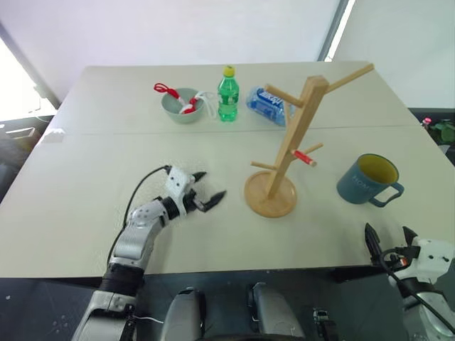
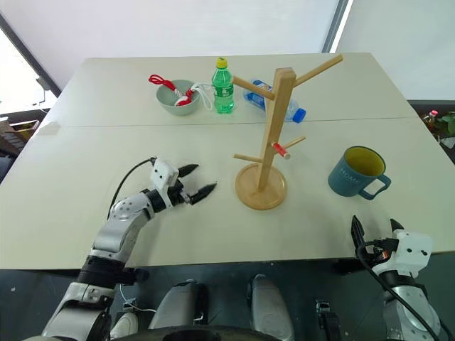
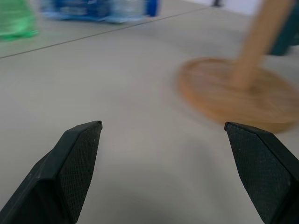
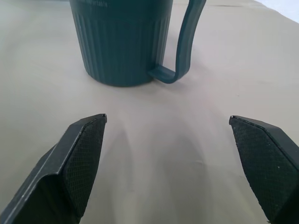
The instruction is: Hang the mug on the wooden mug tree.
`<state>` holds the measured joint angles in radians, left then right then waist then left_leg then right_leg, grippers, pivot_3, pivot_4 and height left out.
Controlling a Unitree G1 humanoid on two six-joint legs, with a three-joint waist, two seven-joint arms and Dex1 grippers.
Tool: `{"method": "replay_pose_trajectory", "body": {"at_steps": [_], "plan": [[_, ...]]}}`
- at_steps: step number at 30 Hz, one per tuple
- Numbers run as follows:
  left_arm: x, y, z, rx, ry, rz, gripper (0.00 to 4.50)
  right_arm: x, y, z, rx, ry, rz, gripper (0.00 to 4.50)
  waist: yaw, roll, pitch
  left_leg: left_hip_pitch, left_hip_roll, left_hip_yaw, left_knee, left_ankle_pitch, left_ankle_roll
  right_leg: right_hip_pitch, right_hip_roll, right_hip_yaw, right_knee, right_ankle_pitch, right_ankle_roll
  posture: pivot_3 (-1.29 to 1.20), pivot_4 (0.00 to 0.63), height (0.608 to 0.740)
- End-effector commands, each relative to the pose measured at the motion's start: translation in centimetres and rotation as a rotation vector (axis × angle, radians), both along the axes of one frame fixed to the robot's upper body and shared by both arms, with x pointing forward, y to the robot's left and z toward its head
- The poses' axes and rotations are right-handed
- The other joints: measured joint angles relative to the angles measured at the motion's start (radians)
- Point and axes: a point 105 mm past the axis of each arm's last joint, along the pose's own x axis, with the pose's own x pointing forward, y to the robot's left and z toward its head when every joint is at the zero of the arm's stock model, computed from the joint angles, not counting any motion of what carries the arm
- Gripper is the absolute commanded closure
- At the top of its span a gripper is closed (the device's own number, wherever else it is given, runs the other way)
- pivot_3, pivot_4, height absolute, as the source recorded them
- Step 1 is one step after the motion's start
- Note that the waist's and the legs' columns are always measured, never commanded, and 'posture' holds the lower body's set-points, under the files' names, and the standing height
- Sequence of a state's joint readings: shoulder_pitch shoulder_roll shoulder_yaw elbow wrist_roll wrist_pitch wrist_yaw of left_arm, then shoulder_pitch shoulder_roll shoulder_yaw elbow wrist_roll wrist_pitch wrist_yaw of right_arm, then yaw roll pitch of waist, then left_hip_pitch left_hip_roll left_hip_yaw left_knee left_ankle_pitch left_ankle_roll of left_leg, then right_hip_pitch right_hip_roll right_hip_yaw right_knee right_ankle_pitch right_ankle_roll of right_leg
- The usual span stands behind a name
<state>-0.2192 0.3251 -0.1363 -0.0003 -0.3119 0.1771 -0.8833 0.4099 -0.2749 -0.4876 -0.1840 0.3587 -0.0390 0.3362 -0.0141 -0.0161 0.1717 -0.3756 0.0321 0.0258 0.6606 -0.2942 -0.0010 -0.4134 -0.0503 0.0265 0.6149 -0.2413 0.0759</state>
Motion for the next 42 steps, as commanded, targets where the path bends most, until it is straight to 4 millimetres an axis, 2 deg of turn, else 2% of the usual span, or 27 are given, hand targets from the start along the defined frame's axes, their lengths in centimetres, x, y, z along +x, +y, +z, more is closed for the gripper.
{"method": "replay_pose_trajectory", "body": {"at_steps": [1,4,6,13,31,37,38,39,42], "plan": [[-4.1,-2.2,1.7,-0.022,-0.006,-0.29,0.0,0.2,-0.6,1.5,-0.028,-0.067,-0.035,0.14,0.001,0.001,0.0,0.0,0.0,0.0,0.0,0.0,0.0,0.0,0.0,0.0,0.0,0.0,0.0,0.0,0.15,0.74],[-6.0,-3.1,1.9,0.001,0.025,-0.419,0.0,0.5,-1.1,2.0,-0.027,-0.092,-0.067,0.14,0.002,0.003,0.0,0.0,0.0,0.0,0.0,0.0,0.0,0.0,-0.001,0.001,0.0,0.0,0.0,0.0,0.15,0.74],[-6.4,-3.5,2.2,-0.001,0.031,-0.449,0.0,0.7,-1.3,2.1,-0.033,-0.099,-0.087,0.14,0.002,0.004,0.0,0.0,0.0,0.0,0.0,0.0,0.0,0.0,-0.001,0.001,-0.001,0.0,0.0,0.0,0.15,0.74],[-6.3,-4.2,2.8,-0.004,0.006,-0.462,0.0,1.5,-3.1,2.6,-0.05,-0.113,-0.179,0.14,0.001,0.004,0.0,-0.002,-0.001,0.0,0.0,0.0,0.0,-0.001,0.002,0.0,-0.001,0.0,0.0,0.0,0.15,0.74],[-6.4,-4.2,2.9,-0.014,-0.006,-0.431,0.0,4.6,-3.8,2.5,-0.027,-0.108,-0.173,0.14,0.0,0.004,0.0,-0.001,-0.001,0.0,0.0,0.0,0.0,-0.001,0.005,0.0,-0.001,0.0,0.0,0.0,0.15,0.74],[-6.3,-4.0,3.0,-0.011,-0.007,-0.42,0.0,5.7,-3.6,1.9,0.017,-0.096,-0.142,0.14,0.0,0.004,0.0,-0.001,-0.001,0.001,0.0,0.0,0.0,-0.001,0.005,0.0,-0.001,0.0,0.0,0.0,0.15,0.74],[-6.3,-4.0,3.0,-0.011,-0.006,-0.418,0.0,5.9,-3.5,1.8,0.023,-0.094,-0.131,0.68,0.0,0.004,0.0,-0.001,-0.001,0.001,0.0,0.0,0.0,0.0,0.005,0.0,-0.001,0.0,0.0,0.0,0.15,0.74],[-6.3,-4.0,3.0,-0.011,-0.005,-0.414,0.0,6.0,-3.4,1.6,0.034,-0.092,-0.122,0.88,0.0,0.004,0.0,0.0,-0.001,0.001,0.0,0.0,0.0,0.0,0.005,0.0,0.0,0.0,0.0,0.0,0.15,0.74],[-6.2,-3.9,3.0,-0.01,-0.005,-0.409,0.0,6.1,-3.2,1.3,0.056,-0.094,-0.111,2.44,0.0,0.004,0.0,0.0,-0.001,0.0,0.0,0.0,0.0,0.0,0.005,0.0,0.0,0.0,0.0,0.0,0.15,0.74]]}}
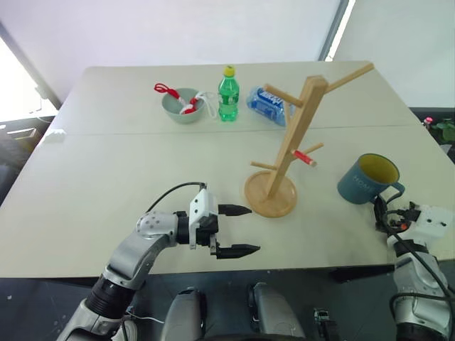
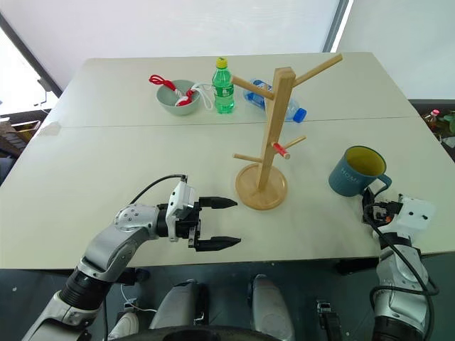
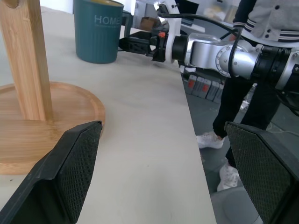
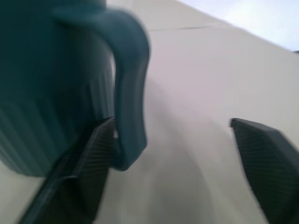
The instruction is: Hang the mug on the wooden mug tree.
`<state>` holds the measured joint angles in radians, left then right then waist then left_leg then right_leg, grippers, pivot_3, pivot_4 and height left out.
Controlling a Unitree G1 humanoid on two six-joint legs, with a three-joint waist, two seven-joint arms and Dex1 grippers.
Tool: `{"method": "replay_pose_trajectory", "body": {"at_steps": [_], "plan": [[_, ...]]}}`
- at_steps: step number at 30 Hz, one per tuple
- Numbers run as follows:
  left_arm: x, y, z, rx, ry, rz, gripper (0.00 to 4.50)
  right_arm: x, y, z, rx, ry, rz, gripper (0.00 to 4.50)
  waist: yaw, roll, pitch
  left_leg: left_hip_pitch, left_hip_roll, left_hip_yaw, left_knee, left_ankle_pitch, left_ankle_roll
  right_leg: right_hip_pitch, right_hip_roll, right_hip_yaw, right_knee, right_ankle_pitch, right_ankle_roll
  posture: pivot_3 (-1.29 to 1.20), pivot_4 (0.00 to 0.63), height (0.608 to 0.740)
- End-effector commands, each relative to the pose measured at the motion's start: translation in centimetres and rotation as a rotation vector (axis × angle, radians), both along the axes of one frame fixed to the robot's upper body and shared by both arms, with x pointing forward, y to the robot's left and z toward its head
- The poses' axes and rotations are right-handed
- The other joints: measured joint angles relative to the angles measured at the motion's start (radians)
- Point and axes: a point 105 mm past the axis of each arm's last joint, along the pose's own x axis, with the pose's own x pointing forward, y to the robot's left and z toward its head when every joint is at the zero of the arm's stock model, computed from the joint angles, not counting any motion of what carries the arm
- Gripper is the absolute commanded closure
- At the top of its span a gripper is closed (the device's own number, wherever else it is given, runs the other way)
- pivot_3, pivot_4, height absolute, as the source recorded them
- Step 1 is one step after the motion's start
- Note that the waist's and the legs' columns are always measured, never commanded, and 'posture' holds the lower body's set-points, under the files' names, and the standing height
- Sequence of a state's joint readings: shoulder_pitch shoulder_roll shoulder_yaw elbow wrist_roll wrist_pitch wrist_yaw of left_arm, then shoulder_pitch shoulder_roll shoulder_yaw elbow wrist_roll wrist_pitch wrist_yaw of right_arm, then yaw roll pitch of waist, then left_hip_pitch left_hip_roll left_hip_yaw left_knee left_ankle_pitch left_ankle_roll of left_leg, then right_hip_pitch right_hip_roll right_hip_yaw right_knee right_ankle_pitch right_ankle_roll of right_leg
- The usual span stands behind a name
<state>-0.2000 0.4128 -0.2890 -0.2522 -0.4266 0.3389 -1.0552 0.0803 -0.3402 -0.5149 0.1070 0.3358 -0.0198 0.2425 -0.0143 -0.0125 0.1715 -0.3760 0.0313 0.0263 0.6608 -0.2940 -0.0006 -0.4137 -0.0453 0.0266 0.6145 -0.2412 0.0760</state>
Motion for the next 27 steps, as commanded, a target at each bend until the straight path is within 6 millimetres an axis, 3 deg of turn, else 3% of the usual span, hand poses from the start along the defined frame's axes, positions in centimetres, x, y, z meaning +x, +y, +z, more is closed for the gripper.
{"method": "replay_pose_trajectory", "body": {"at_steps": [1,4,9,18,21,27], "plan": [[-0.2,0.0,1.1,-0.026,-0.038,-0.003,0.0,0.2,-0.1,0.7,0.006,-0.035,0.012,2.94,0.001,0.0,0.0,0.0,0.0,0.0,0.0,0.0,0.0,0.0,0.0,0.0,0.0,0.0,0.0,0.0,0.15,0.74],[-0.1,0.1,1.1,-0.023,-0.041,-0.002,0.0,0.3,0.0,0.7,0.01,-0.043,0.02,4.47,0.0,0.0,0.0,0.0,0.0,0.0,0.0,0.0,0.0,0.0,0.0,0.0,0.0,0.0,0.0,0.0,0.15,0.74],[0.0,0.0,1.1,-0.024,-0.04,-0.004,0.0,0.3,0.9,1.6,-0.09,-0.043,0.089,4.47,0.0,0.0,0.0,0.0,0.0,0.0,0.0,0.0,0.0,0.001,0.0,0.0,0.0,0.0,0.0,0.0,0.15,0.74],[1.0,1.0,0.5,0.004,-0.057,0.051,0.0,-1.6,8.9,5.6,-0.817,0.041,0.56,4.47,0.0,0.0,0.0,0.001,-0.001,0.0,0.0,0.0,0.0,0.0,0.001,0.0,0.0,0.0,0.0,0.0,0.15,0.74],[1.5,1.2,0.4,0.004,-0.066,0.067,0.0,-2.0,10.0,6.5,-0.91,0.031,0.613,4.47,0.002,-0.001,0.0,0.001,-0.001,-0.001,0.001,0.0,0.0,0.001,0.002,-0.001,0.0,-0.001,0.002,0.0,0.15,0.74],[2.7,2.0,1.0,-0.009,-0.108,0.115,0.0,-1.6,12.7,12.9,-1.103,-0.144,0.644,4.47,0.0,-0.002,0.001,0.001,-0.001,0.001,0.002,0.0,0.0,0.001,0.001,0.0,0.0,0.0,0.001,0.0,0.15,0.74]]}}
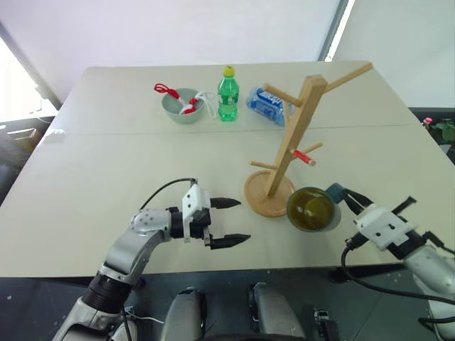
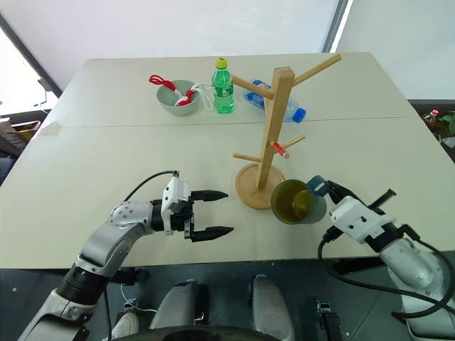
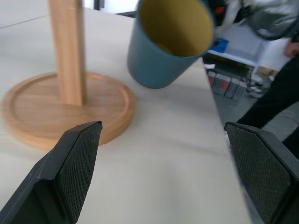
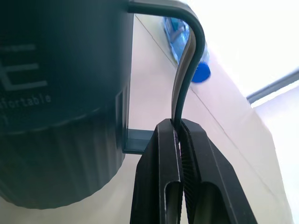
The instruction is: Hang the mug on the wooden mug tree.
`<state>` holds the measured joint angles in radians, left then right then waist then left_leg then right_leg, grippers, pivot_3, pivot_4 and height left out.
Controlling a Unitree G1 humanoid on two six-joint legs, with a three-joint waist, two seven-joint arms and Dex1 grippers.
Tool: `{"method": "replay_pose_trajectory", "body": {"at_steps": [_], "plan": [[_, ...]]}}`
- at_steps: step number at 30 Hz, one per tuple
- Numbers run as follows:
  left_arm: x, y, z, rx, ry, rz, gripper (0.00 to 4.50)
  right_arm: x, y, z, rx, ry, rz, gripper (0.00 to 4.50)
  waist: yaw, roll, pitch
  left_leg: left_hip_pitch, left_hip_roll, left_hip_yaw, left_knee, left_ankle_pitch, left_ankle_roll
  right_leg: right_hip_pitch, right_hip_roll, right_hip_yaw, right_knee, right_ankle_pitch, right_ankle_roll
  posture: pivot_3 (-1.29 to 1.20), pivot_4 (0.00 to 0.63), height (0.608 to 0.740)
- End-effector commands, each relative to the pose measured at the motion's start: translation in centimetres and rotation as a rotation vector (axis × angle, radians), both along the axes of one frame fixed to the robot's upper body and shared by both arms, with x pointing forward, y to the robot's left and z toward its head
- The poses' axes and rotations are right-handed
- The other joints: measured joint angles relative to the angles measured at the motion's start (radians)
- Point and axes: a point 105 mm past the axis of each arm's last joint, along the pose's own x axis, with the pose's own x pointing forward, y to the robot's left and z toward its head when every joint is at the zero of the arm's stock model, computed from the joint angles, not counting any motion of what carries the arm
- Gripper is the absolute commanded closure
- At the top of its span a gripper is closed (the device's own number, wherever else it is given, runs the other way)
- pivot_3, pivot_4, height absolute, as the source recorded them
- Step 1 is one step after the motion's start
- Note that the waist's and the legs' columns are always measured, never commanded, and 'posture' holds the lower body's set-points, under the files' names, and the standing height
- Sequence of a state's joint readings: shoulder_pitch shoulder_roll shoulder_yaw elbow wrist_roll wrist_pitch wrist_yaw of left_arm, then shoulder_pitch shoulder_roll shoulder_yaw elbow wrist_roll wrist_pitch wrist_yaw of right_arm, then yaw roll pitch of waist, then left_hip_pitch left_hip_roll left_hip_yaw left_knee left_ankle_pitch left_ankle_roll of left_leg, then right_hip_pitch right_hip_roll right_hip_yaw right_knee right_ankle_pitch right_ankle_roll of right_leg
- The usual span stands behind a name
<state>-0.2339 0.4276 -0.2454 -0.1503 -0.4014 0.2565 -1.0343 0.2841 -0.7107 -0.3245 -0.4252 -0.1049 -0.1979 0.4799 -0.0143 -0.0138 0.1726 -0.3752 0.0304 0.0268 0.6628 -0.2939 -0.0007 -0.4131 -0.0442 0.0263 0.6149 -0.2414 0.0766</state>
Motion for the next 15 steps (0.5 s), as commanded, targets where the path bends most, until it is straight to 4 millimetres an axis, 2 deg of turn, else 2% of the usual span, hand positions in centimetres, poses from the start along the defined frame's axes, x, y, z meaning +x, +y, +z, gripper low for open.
{"method": "replay_pose_trajectory", "body": {"at_steps": [1,3,6,15], "plan": [[0.3,0.5,1.3,-0.029,-0.061,0.013,0.0,0.0,1.5,4.4,-0.046,-0.142,0.057,4.47,0.002,-0.001,0.0,0.0,0.0,0.0,0.0,0.0,0.0,0.0,0.0,0.0,0.0,0.0,0.0,0.0,0.15,0.74],[0.6,0.8,2.0,-0.058,-0.067,0.029,0.0,0.2,2.1,5.7,-0.063,-0.17,0.083,4.47,0.005,-0.001,0.0,0.0,0.0,-0.001,0.0,0.0,0.0,0.001,0.001,-0.001,0.0,0.0,0.0,0.0,0.15,0.74],[1.1,1.3,3.2,-0.092,-0.075,0.044,0.0,0.1,3.1,6.5,-0.089,-0.178,0.126,4.47,0.007,-0.002,0.0,-0.001,0.0,-0.002,0.0,0.0,0.0,0.0,0.0,-0.001,0.0,0.0,0.0,0.0,0.15,0.74],[2.0,1.6,4.8,-0.095,-0.106,0.034,0.0,-0.7,4.1,6.3,-0.09,-0.146,0.14,4.47,0.004,-0.002,0.0,-0.001,-0.001,-0.002,0.0,0.0,0.0,0.001,0.0,-0.001,0.0,0.0,0.0,0.0,0.15,0.74]]}}
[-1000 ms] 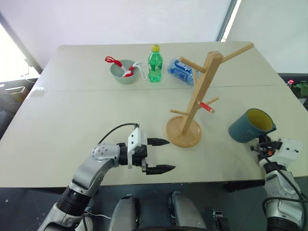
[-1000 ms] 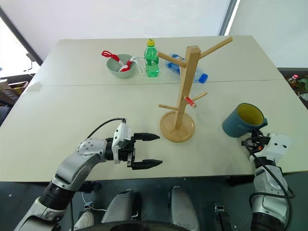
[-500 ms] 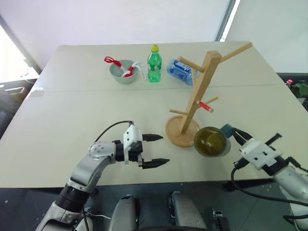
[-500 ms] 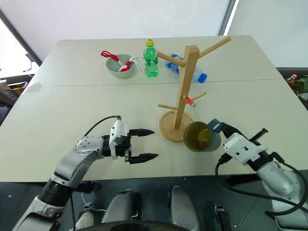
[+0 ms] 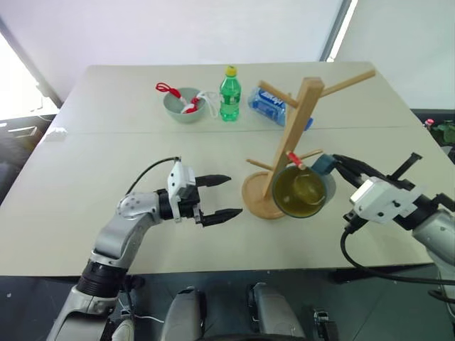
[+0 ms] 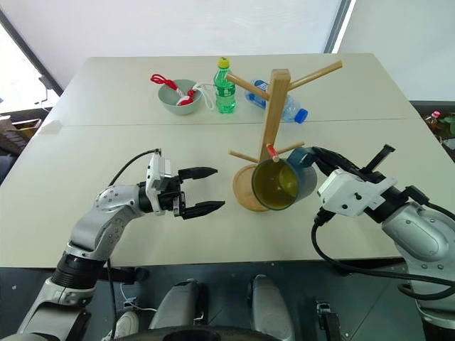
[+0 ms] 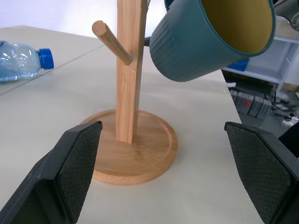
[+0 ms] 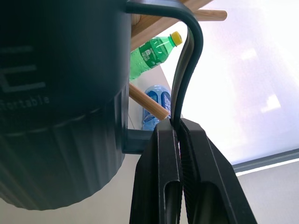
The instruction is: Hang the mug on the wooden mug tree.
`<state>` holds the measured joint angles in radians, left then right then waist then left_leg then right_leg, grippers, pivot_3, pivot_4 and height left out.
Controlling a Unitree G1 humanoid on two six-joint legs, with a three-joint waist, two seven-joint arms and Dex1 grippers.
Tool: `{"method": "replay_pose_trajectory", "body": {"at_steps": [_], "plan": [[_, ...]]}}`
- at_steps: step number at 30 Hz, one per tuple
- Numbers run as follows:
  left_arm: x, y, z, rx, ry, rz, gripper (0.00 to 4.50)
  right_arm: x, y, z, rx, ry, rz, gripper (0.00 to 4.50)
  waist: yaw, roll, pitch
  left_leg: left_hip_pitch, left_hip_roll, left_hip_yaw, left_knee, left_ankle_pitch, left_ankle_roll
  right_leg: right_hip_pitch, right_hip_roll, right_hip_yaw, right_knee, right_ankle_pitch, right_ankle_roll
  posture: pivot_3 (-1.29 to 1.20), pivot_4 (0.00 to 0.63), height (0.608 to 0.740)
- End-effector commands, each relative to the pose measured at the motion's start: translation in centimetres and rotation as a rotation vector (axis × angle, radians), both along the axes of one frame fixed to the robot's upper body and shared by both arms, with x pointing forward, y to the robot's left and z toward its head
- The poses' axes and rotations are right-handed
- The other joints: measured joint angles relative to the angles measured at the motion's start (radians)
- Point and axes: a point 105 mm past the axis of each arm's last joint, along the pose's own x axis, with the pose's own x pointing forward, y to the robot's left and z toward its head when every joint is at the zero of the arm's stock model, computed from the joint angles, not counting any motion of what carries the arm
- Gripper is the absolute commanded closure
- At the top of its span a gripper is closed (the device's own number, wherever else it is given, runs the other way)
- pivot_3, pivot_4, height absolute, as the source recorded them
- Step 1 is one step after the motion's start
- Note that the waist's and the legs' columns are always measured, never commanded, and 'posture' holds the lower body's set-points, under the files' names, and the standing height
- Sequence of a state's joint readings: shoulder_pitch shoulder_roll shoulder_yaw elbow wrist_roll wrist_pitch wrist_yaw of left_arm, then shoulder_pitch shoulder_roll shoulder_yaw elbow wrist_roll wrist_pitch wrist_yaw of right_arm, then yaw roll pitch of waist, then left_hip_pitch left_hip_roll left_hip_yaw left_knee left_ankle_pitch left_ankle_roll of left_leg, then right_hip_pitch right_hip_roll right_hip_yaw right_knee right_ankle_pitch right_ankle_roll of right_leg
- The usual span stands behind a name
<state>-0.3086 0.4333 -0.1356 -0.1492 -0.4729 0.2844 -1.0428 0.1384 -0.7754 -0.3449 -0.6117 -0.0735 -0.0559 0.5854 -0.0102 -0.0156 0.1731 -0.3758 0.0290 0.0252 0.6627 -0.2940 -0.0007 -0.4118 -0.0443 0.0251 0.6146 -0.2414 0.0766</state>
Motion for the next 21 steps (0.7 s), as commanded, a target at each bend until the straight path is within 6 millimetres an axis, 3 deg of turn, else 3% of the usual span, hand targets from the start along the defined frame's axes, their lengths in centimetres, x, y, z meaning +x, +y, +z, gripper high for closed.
{"method": "replay_pose_trajectory", "body": {"at_steps": [1,11,21], "plan": [[0.2,0.1,1.3,-0.014,-0.043,-0.018,0.0,-1.2,0.9,0.9,0.001,-0.037,0.013,4.47,0.001,0.0,0.0,0.0,0.0,0.0,0.0,0.0,0.0,0.0,0.0,0.0,0.0,0.0,0.0,0.0,0.15,0.74],[0.8,-0.2,1.8,-0.019,-0.053,-0.052,0.0,-3.6,3.6,1.9,0.047,-0.018,0.027,4.47,-0.002,0.0,0.0,0.001,0.0,0.0,0.0,0.0,0.0,0.001,0.0,0.0,0.0,0.0,0.0,0.0,0.15,0.74],[0.6,-0.2,2.7,-0.03,-0.056,-0.074,0.0,-3.4,5.5,1.6,0.151,0.06,0.063,4.47,-0.001,0.0,0.0,0.001,0.0,-0.001,0.001,0.0,0.0,0.001,0.0,0.0,0.001,0.0,0.0,0.0,0.15,0.74]]}}
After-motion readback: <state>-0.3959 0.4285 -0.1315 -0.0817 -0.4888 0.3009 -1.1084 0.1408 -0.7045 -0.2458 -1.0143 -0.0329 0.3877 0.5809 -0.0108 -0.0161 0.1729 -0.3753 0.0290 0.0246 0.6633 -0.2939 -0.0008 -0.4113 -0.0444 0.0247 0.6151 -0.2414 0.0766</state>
